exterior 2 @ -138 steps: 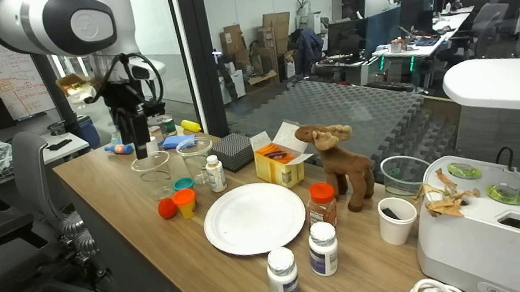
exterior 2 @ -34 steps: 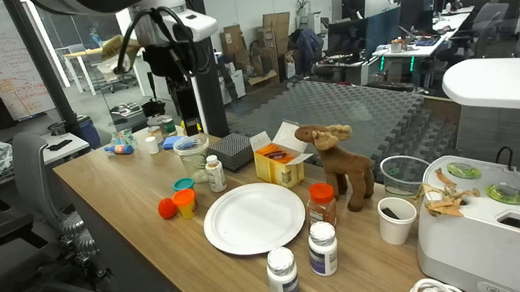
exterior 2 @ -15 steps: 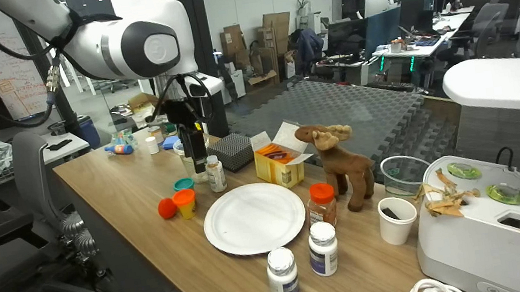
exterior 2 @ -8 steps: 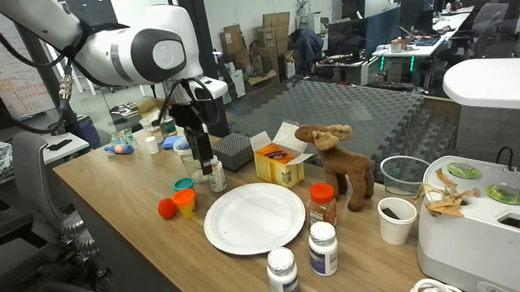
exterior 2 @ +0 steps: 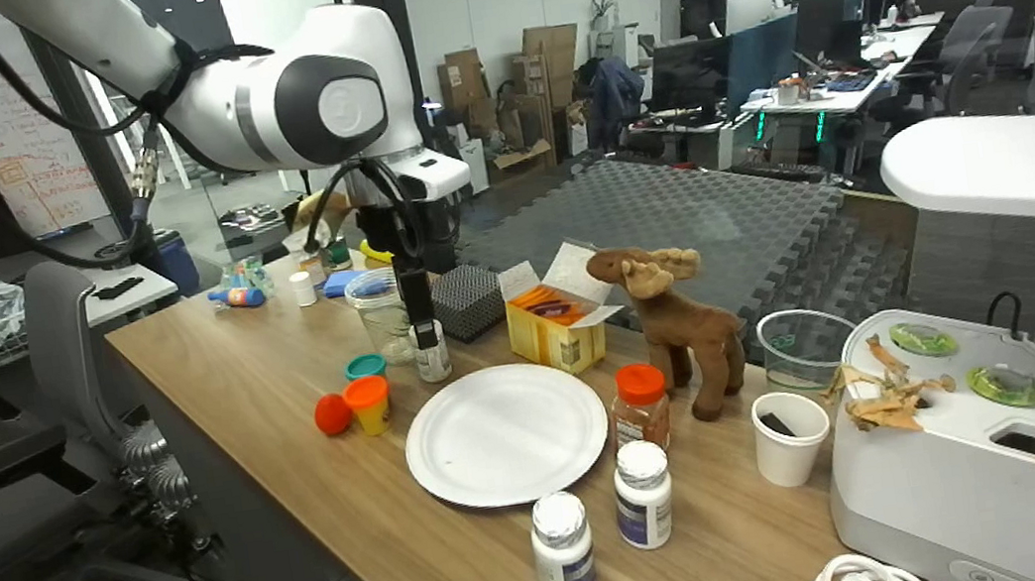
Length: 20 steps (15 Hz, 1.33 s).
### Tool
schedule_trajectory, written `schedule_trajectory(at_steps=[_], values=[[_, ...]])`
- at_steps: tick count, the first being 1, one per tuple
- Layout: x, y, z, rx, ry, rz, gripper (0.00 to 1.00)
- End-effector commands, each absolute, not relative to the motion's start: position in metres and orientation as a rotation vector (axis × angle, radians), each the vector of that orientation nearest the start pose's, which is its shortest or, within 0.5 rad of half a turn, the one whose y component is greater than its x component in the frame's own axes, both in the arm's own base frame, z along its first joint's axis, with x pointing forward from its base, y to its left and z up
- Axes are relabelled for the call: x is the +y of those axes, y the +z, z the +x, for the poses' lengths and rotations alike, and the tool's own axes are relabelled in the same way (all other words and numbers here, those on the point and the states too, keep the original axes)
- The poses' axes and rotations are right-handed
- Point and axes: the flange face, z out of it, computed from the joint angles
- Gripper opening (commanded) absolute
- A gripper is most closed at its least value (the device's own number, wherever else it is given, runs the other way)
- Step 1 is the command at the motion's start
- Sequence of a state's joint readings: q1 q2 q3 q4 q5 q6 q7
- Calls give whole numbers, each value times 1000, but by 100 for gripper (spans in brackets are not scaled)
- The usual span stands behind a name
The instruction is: Pile up the plastic cups and put all the containers on the white plate
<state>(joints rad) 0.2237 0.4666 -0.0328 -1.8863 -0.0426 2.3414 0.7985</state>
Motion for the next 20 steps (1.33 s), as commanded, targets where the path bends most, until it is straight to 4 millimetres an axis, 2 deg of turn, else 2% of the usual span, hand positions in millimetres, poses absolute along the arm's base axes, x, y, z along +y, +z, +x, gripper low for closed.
schedule_trajectory(at_steps=[1,8,18,19,20], values=[[120,266,631,1051,-12,-2983,100],[116,274,644,1364,-2,-2813,100],[134,255,659,1496,86,-2708,100],[135,254,661,1506,85,-2699,95],[137,254,662,1510,89,-2690,74]])
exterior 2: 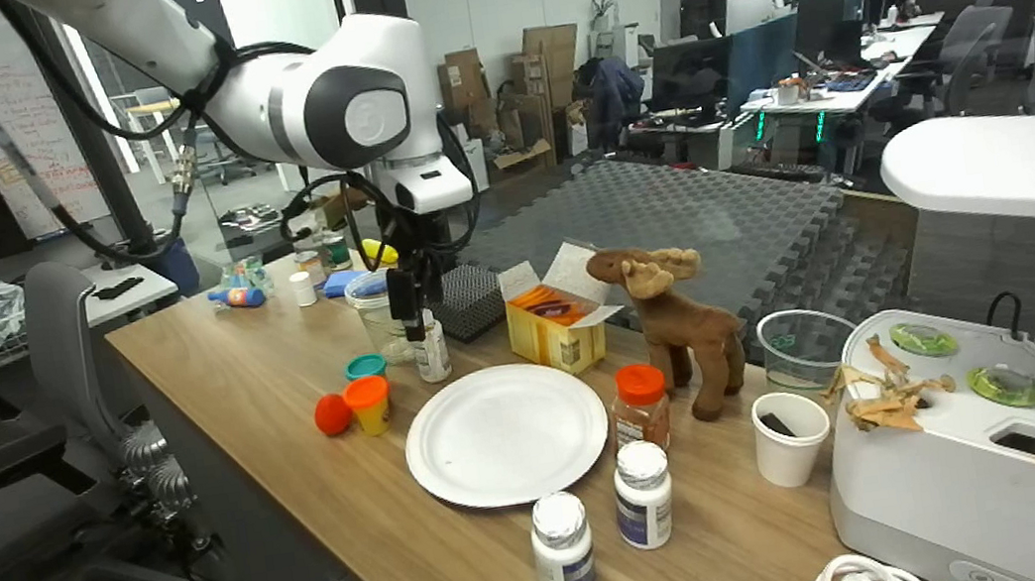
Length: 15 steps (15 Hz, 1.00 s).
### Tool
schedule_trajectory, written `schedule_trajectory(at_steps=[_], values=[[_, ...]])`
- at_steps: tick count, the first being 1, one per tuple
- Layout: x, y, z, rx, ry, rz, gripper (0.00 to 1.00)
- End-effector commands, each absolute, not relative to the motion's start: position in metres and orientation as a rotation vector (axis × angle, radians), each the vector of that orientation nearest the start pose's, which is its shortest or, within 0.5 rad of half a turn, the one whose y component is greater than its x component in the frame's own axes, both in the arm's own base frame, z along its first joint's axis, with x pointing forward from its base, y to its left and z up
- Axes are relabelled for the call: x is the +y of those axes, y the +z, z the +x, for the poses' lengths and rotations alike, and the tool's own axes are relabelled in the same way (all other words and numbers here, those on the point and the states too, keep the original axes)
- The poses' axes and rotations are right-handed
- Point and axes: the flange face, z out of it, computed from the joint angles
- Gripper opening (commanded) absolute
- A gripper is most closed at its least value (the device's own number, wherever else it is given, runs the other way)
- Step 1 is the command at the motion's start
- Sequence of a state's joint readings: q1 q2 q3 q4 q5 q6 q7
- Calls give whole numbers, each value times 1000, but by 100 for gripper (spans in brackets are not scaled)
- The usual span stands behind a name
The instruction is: Pile up the plastic cups and put all the containers on the white plate
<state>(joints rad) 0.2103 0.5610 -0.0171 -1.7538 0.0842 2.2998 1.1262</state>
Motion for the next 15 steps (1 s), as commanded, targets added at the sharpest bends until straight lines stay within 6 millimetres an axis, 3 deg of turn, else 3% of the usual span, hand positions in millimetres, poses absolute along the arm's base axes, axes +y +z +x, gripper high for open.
schedule_trajectory(at_steps=[1,3,9,15], values=[[137,253,663,1520,89,-2685,71],[138,251,666,1530,96,-2673,63],[136,257,668,1548,93,-2648,15],[123,276,665,1557,51,-2630,15]])
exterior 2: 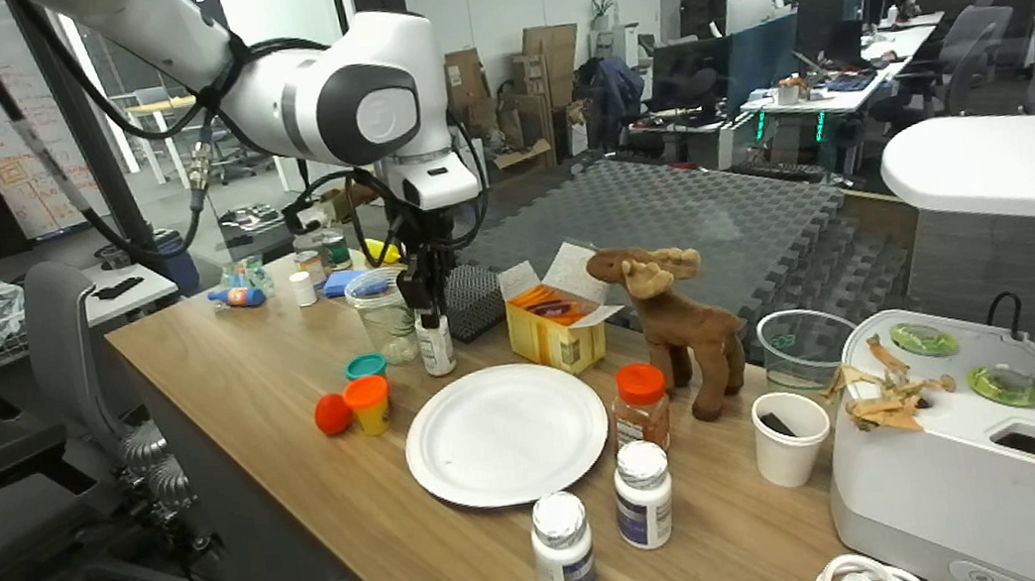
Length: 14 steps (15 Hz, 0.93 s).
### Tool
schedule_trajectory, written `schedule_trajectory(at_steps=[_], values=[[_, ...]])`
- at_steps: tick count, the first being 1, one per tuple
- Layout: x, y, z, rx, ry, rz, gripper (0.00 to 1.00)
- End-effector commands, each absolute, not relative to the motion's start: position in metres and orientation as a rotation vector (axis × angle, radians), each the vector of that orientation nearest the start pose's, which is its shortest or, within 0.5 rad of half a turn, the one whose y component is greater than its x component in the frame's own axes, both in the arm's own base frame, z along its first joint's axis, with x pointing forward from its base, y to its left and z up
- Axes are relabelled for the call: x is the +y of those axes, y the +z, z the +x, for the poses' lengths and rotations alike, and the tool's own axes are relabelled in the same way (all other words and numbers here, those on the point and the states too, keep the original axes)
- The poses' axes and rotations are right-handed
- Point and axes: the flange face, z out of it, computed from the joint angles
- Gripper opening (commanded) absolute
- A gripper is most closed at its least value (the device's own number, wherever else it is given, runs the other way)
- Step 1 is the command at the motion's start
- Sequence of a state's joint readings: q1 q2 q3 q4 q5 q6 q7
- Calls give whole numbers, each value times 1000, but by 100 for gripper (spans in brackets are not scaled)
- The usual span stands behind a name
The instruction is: Pile up the plastic cups and put all the containers on the white plate
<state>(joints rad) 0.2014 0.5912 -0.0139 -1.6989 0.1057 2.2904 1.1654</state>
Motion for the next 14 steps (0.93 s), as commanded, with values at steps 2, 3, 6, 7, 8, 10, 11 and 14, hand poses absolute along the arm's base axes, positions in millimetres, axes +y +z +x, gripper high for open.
schedule_trajectory(at_steps=[2,3,6,7,8,10,11,14], values=[[114,294,664,1547,7,-2628,15],[109,303,662,1547,-15,-2634,15],[90,323,655,1538,-53,-2672,15],[84,326,652,1525,-50,-2695,15],[78,325,648,1505,-27,-2728,15],[68,317,641,1450,17,-2789,15],[63,310,639,1426,20,-2816,15],[47,284,635,1397,6,-2882,15]])
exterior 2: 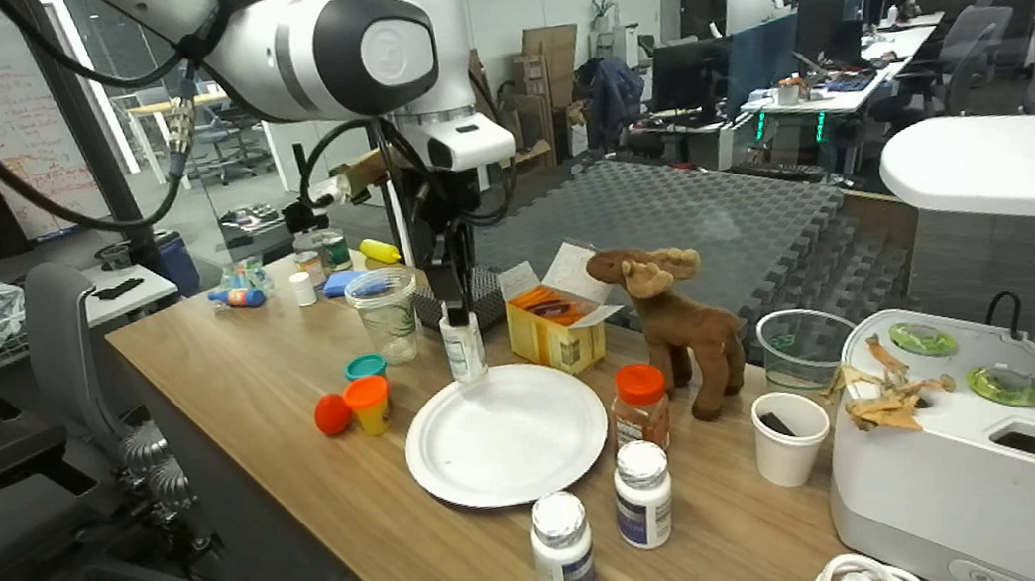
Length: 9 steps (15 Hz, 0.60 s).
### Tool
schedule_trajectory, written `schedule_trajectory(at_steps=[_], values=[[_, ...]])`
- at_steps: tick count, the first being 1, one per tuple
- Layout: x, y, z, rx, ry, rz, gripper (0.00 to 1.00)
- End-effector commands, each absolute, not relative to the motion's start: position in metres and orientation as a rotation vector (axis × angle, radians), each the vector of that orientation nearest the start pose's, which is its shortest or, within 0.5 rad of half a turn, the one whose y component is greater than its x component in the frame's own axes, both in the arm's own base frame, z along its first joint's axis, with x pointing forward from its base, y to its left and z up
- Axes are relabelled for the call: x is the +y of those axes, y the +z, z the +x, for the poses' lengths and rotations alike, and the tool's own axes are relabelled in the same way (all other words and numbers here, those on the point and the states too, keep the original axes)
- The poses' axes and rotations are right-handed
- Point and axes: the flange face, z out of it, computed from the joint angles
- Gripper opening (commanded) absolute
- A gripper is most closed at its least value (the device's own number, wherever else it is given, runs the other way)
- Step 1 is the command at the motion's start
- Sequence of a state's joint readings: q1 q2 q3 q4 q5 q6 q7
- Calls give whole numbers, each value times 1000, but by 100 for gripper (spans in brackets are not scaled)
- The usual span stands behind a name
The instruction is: Pile up the plastic cups and put all the containers on the white plate
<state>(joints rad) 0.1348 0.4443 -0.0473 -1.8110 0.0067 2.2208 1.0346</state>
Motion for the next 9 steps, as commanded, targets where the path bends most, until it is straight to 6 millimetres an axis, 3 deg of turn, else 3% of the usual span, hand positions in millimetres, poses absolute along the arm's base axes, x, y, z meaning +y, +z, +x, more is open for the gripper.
schedule_trajectory(at_steps=[1,9], values=[[41,277,636,1413,-1,-2881,15],[-12,272,647,1563,-127,-2818,15]])
